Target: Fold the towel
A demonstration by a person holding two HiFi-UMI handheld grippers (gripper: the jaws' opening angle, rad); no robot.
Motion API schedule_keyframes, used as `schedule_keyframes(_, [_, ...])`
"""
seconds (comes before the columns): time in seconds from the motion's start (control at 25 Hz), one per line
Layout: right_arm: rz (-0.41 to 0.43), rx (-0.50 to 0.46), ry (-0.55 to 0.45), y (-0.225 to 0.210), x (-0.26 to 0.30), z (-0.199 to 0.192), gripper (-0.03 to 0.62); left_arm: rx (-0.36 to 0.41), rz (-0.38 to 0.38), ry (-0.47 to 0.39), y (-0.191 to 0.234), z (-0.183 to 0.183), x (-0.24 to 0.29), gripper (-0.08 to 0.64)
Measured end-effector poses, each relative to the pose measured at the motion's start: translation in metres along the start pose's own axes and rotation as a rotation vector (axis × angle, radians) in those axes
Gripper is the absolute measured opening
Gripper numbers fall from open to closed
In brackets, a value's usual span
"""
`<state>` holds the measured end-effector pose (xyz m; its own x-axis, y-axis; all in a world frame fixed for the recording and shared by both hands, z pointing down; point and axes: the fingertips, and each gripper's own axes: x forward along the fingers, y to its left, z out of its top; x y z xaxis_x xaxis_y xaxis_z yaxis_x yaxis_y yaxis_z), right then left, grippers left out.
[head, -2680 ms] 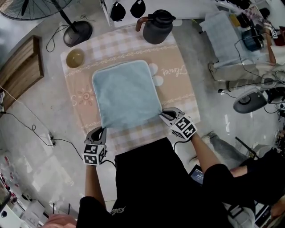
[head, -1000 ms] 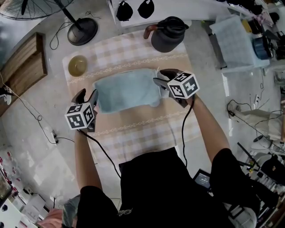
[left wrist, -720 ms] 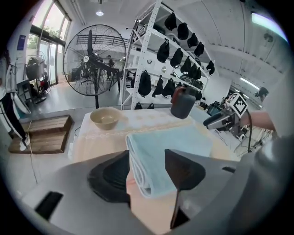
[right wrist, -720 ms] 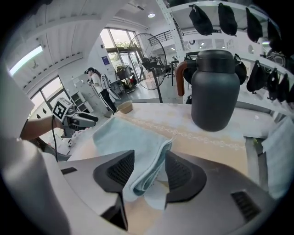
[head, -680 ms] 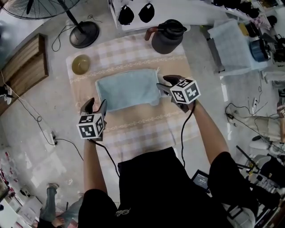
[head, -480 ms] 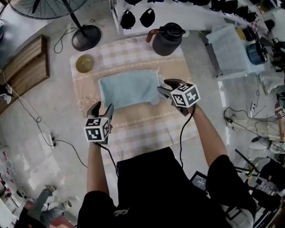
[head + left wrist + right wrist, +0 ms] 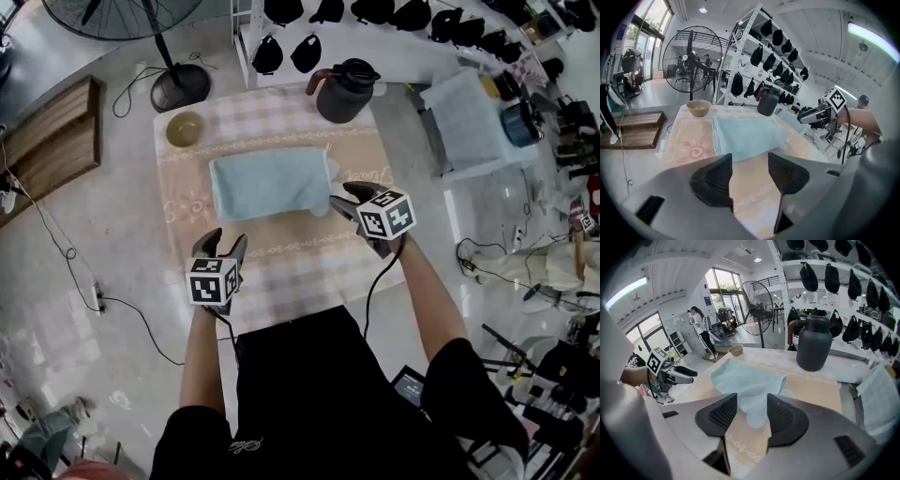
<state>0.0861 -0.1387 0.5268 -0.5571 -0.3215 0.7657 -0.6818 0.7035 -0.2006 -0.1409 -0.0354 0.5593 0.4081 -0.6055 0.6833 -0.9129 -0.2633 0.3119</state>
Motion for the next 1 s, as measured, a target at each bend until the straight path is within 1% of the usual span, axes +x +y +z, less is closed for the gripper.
schedule_keyframes(0.12, [0.002,-0.012,0.005,0.002,-0.002,0.000,0.192,-0.037,-0.011,-0.014,-0.006,0.001,0.000,0.222])
schedule_keyframes(0.2, [0.007,-0.024,0.010,0.000,-0.002,0.002,0.192,-0.039,-0.005,-0.012,-0.014,0.002,0.005,0.222])
schedule_keyframes(0.32, [0.021,-0.049,0.018,-0.008,0.004,0.008,0.192,0.023,0.008,-0.004,-0.036,0.004,0.019,0.222])
schedule_keyframes(0.4, [0.039,-0.067,0.023,-0.017,0.010,0.013,0.192,0.053,-0.006,0.000,-0.055,0.006,0.032,0.222])
schedule_keyframes(0.48, [0.064,-0.084,0.034,-0.027,0.017,0.016,0.192,0.072,-0.018,0.004,-0.075,0.010,0.046,0.222])
schedule_keyframes(0.64, [0.128,-0.119,0.063,-0.052,0.035,0.019,0.192,0.125,-0.009,0.003,-0.108,0.017,0.081,0.222])
schedule_keyframes(0.84, [0.215,-0.172,0.099,-0.084,0.061,0.022,0.192,0.192,0.023,0.028,-0.150,0.027,0.128,0.222])
schedule_keyframes(1.0, [0.305,-0.178,0.118,-0.098,0.084,0.021,0.192,0.228,0.068,0.030,-0.173,0.038,0.161,0.222])
